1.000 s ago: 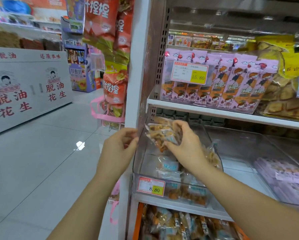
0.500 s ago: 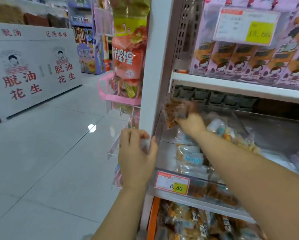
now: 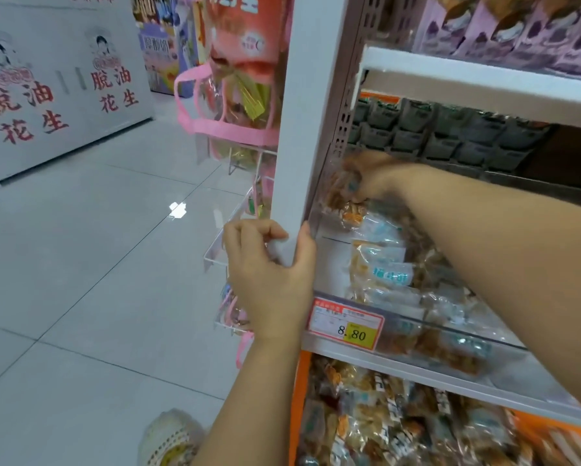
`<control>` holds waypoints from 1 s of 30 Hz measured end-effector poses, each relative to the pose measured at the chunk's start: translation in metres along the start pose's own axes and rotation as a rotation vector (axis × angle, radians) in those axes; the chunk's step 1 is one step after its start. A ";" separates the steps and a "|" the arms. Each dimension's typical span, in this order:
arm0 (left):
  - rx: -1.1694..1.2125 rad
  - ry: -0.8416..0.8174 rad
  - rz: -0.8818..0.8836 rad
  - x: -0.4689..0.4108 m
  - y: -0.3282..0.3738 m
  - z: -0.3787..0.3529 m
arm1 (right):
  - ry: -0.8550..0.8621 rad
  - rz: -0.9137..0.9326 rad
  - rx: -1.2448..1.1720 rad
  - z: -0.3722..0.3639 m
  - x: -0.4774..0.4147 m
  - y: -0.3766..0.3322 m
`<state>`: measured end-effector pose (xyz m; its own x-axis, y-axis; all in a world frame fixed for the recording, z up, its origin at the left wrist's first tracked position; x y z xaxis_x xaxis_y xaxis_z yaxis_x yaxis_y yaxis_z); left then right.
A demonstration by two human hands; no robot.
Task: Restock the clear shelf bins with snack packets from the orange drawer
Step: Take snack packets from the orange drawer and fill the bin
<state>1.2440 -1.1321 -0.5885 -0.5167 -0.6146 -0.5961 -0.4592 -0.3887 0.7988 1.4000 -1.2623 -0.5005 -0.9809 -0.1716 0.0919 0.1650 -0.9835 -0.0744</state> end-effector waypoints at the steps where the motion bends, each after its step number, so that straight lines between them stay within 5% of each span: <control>1: 0.006 0.000 -0.011 -0.001 0.000 0.000 | -0.007 0.035 0.043 -0.001 -0.003 0.001; 11: 0.015 -0.010 -0.015 0.001 -0.002 -0.001 | -0.182 0.075 0.196 -0.006 -0.017 -0.006; 18: 0.023 -0.020 -0.015 0.001 -0.002 0.001 | 0.039 -0.036 -0.079 -0.043 -0.009 0.004; 21: 0.032 -0.014 0.006 0.001 -0.002 0.000 | 0.276 -0.033 0.160 -0.044 0.003 0.007; 24: 0.038 -0.010 0.016 0.001 -0.003 -0.001 | 0.489 -0.088 0.093 -0.050 0.018 0.010; 30: 0.031 -0.008 0.010 0.002 -0.002 0.000 | 0.352 0.032 0.036 -0.059 0.009 0.009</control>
<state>1.2440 -1.1326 -0.5909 -0.5269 -0.6127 -0.5890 -0.4765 -0.3609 0.8017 1.3868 -1.2689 -0.5591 -0.9495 -0.1780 -0.2584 0.1936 -0.9804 -0.0360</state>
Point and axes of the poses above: each hand's wrist, its own x-axis away from the middle knuckle, its own z-axis out of the back of the hand, y = z × x, the point moved 1 cm from there along -x, towards the middle knuckle
